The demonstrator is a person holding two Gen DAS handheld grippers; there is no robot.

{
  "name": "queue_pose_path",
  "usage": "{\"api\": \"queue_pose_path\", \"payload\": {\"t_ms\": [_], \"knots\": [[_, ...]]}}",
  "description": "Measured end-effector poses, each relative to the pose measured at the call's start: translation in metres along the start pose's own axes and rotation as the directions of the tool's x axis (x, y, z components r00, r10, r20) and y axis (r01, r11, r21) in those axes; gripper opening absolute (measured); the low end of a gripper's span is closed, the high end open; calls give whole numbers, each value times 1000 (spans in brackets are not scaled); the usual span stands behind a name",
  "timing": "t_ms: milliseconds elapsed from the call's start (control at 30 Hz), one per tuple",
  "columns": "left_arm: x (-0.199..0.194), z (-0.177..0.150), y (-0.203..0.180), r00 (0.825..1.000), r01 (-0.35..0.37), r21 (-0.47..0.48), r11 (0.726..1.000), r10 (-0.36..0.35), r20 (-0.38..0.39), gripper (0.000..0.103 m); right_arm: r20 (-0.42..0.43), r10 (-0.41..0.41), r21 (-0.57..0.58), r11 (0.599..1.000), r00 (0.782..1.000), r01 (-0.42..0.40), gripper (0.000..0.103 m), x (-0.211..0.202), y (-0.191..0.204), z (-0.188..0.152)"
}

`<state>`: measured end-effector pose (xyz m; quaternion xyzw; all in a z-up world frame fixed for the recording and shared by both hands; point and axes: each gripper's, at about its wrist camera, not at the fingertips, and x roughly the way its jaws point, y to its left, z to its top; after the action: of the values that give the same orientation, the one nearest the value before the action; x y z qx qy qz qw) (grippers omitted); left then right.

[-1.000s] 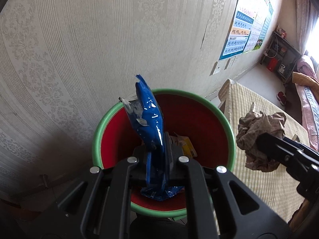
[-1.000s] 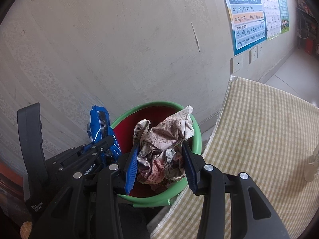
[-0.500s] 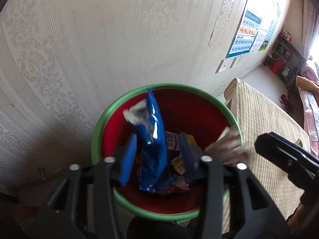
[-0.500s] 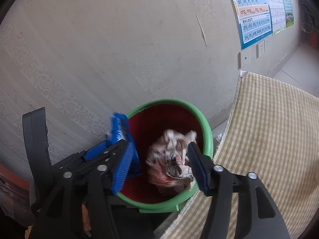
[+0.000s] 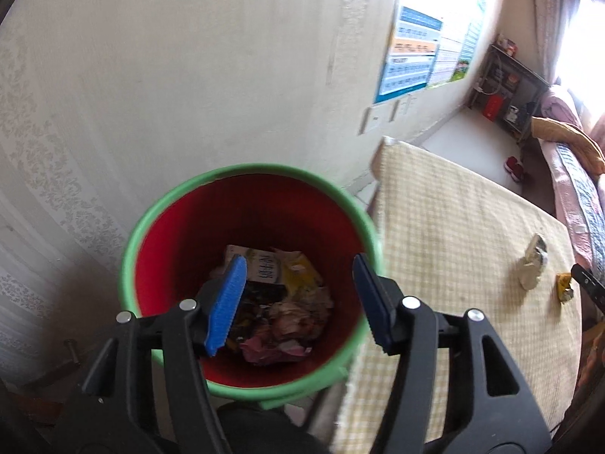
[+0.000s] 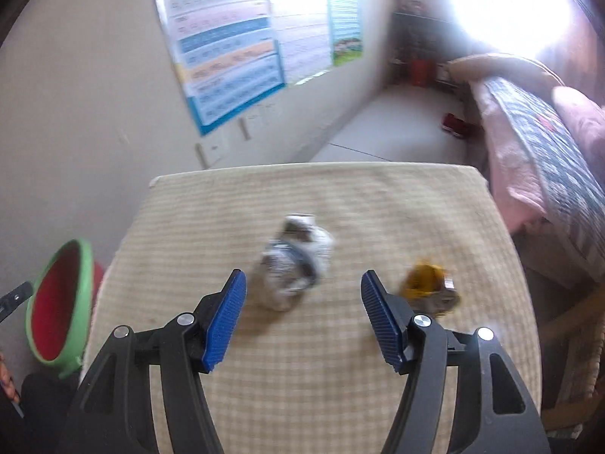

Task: Collect trash
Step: 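Grasp the yellow-brown snack wrapper with the right tool while the left tool grasps the silver foil ball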

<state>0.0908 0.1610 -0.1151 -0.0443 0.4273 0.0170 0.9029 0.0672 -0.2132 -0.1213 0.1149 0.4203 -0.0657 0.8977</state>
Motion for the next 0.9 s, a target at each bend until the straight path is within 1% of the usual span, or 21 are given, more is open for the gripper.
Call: {"api": "queue_pose_path", "payload": {"t_ms": [67,100,167,233,267,300,333,367,400,433,500,567,600,667,700,800,833,867,900], "knots": [[2,-4,-24,999,34,25,999,-33,-17,57,-28,-69,37,997,997,70,62,11,-38,2],[4,-6,-38,998,57,39,998,-56,-30,57,-46,-79,53,995,996,81,62,17,-52,2],[6,-11,-61,995,95,68,993,-92,-48,57,-82,-64,91,993,995,71,62,29,-73,2],[8,-16,-91,990,133,113,985,-127,-65,57,-107,-34,105,993,994,45,61,40,-85,1],[8,-17,-102,988,147,127,981,-139,-73,57,-122,-16,106,994,992,29,57,47,-88,0],[9,-18,-114,985,163,138,977,-153,-79,57,-136,-2,108,994,991,17,44,54,-90,3],[10,-18,-127,981,186,148,971,-174,-87,57,-152,12,111,994,988,5,36,60,-93,1],[11,-19,-140,976,208,159,965,-194,-96,57,-156,26,114,993,987,-8,34,60,-94,0],[12,-18,-152,972,226,170,959,-211,-102,57,-141,45,125,992,989,-27,33,58,-96,-2],[14,-18,-170,965,257,190,948,-240,-106,57,-128,63,136,990,990,-45,32,52,-96,-3],[19,-17,-199,955,294,226,929,-274,-117,57,-89,98,163,983,991,-82,31,39,-100,-7],[28,-17,-226,944,327,256,910,-300,-138,57,-48,123,183,977,991,-113,31,19,-104,-13],[35,-16,-242,935,350,268,897,-319,-153,57,-34,131,192,974,991,-122,32,10,-106,-16],[47,-16,-264,930,362,282,889,-321,-181,57,-15,143,214,967,990,-137,32,-6,-110,-26],[56,-16,-277,922,377,277,884,-331,-201,57,-9,150,218,965,989,-144,32,-11,-111,-28],[78,-18,-302,911,390,272,880,-327,-250,57,5,157,202,967,988,-155,32,-24,-106,-36],[87,-21,-313,906,393,282,875,-316,-282,56,11,160,195,968,987,-159,32,-28,-104,-38],[94,-23,-317,907,386,293,875,-301,-296,52,16,163,187,969,986,-163,32,-29,-101,-38],[101,-27,-324,904,382,308,871,-282,-321,47,21,168,178,969,986,-169,32,-30,-97,-39]]}}
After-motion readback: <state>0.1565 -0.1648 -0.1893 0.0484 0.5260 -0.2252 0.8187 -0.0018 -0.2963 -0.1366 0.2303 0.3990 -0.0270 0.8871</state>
